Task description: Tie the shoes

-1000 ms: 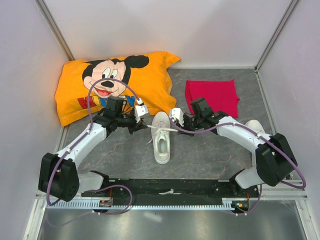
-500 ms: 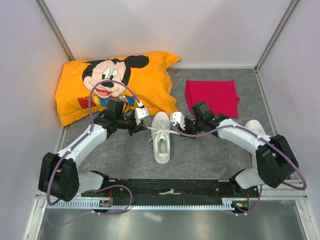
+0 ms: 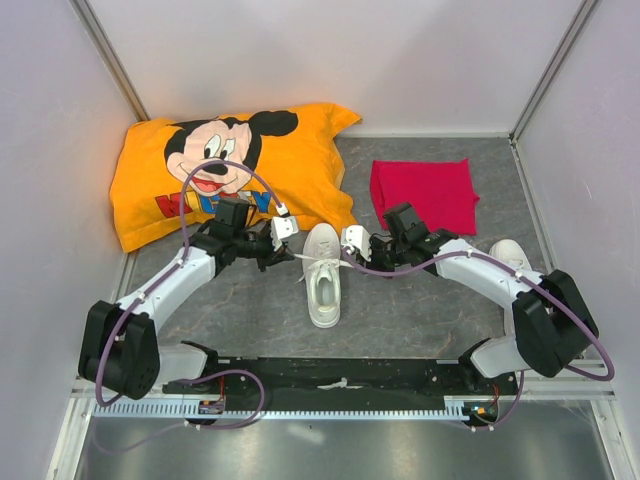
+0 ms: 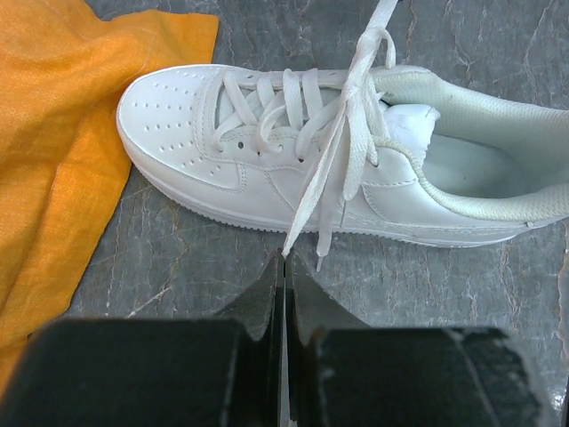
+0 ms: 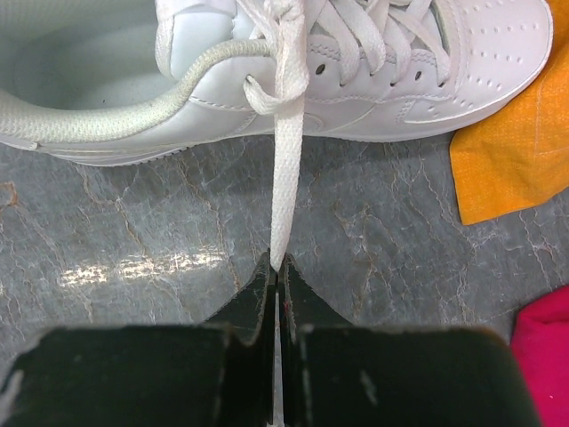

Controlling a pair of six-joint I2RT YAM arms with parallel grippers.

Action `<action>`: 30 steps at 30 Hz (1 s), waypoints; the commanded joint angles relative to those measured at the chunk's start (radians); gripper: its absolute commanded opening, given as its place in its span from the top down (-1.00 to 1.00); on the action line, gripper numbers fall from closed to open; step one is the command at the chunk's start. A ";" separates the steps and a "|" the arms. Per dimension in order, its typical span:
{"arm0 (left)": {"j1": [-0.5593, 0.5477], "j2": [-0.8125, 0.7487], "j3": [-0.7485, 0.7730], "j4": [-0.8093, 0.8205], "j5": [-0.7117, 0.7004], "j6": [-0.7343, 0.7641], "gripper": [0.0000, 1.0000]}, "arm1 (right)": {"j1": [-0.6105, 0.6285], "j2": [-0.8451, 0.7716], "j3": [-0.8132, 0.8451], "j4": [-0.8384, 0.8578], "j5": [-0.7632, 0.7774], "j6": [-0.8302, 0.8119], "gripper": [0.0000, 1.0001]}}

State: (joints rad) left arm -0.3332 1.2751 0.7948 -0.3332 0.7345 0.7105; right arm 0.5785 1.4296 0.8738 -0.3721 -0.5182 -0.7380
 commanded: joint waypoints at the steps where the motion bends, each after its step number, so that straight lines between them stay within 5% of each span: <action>1: 0.025 0.020 0.018 0.031 -0.046 0.049 0.97 | -0.020 -0.014 -0.001 -0.076 0.032 0.014 1.00; 6: 0.025 0.044 0.053 0.028 0.014 0.041 0.91 | -0.016 0.028 0.065 -0.077 -0.060 0.049 1.00; 12: 0.025 -0.014 0.028 0.008 -0.007 0.082 0.15 | -0.005 0.061 0.137 -0.093 -0.117 0.084 1.00; 15: 0.025 -0.058 -0.020 -0.007 0.008 0.151 0.00 | 0.000 0.058 0.148 -0.102 -0.126 0.088 0.98; 23: -0.041 -0.014 0.009 -0.089 0.085 0.236 0.33 | 0.006 0.058 0.165 -0.131 -0.137 0.075 0.88; 30: -0.096 0.095 0.075 -0.087 0.074 0.257 0.32 | 0.012 0.074 0.189 -0.143 -0.144 0.078 0.83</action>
State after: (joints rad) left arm -0.4091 1.3273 0.7994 -0.4175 0.7803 0.9066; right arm 0.5854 1.4902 1.0103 -0.5060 -0.6270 -0.6613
